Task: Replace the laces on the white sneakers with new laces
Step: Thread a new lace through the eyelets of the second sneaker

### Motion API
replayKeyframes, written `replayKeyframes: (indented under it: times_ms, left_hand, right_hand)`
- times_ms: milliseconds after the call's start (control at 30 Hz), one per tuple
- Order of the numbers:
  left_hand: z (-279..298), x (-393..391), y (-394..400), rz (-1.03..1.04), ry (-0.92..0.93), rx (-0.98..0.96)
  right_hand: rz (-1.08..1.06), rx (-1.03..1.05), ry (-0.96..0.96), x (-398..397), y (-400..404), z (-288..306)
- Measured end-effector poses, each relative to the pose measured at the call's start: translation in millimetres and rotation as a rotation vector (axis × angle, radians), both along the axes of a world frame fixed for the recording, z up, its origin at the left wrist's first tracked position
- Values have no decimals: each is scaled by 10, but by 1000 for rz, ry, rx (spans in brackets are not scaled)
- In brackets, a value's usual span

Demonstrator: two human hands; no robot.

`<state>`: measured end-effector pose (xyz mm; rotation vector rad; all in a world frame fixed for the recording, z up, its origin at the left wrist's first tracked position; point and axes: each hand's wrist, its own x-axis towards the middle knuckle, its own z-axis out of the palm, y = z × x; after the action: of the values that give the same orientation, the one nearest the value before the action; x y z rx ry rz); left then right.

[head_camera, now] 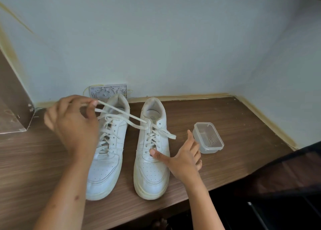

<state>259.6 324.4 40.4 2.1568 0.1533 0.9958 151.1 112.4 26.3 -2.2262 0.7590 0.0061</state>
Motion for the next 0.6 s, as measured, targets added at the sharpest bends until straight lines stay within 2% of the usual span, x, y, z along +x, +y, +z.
replayKeyframes:
  times_ms: [67, 233, 333, 400, 467, 600]
  left_hand:
    - [-2, 15, 45, -45, 43, 32]
    - [-24, -7, -262, -406, -77, 316]
    - [-97, -53, -471, -500, -57, 417]
    - [-104, -71, -491, -458, -89, 407]
    - [-50, -47, -368, -322, -139, 315]
    - [22, 11, 13, -54, 5, 37]
  right_hand:
    - [2, 2, 5, 7, -9, 7]
    - [12, 7, 5, 15, -4, 15]
    - [15, 6, 7, 14, -7, 10]
    - [23, 13, 5, 17, -15, 3]
    - [28, 11, 8, 18, -13, 0]
    - [32, 5, 19, 17, -21, 0]
